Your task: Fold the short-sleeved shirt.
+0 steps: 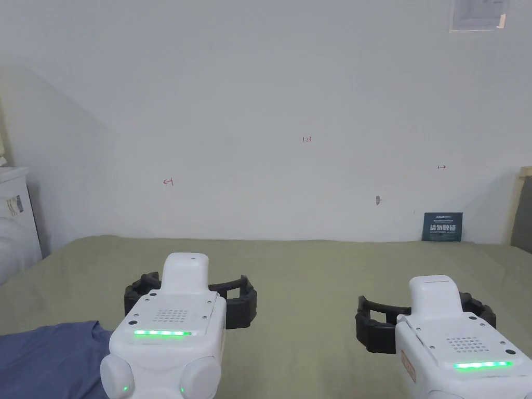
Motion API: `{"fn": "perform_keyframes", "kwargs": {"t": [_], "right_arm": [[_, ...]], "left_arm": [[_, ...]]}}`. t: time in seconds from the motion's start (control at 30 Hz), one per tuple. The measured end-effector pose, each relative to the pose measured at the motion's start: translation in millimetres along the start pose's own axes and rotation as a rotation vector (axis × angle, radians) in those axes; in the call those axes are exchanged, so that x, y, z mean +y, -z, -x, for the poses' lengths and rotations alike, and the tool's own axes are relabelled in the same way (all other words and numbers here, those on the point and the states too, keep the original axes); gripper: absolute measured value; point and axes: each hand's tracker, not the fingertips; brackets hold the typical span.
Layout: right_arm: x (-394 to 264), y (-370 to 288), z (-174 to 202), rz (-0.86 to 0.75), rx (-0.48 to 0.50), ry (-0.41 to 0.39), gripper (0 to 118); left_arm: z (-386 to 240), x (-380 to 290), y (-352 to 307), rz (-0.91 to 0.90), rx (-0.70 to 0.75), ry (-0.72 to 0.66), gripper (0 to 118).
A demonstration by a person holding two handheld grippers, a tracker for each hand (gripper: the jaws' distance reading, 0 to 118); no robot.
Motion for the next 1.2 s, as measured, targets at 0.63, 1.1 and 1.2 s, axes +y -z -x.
{"fn": "perform_keyframes", "kwargs": {"t": [0.63, 1.1, 1.2], "right_arm": [[-0.9, -4.4, -2.0, 0.000, -0.005, 0.003, 118], [-0.3, -4.3, -1.1, -0.004, -0.004, -0.009, 118], [-0.3, -2.4, -1.2, -0.005, -0.002, -0.006, 118]], "left_arm": [[6.6, -2.6, -2.4, 0.010, 0.008, -0.009, 118], [3.8, -2.0, -3.6, 0.010, 0.001, -0.007, 118], [3.7, -1.9, -3.7, 0.007, 0.008, -0.001, 118]]}}
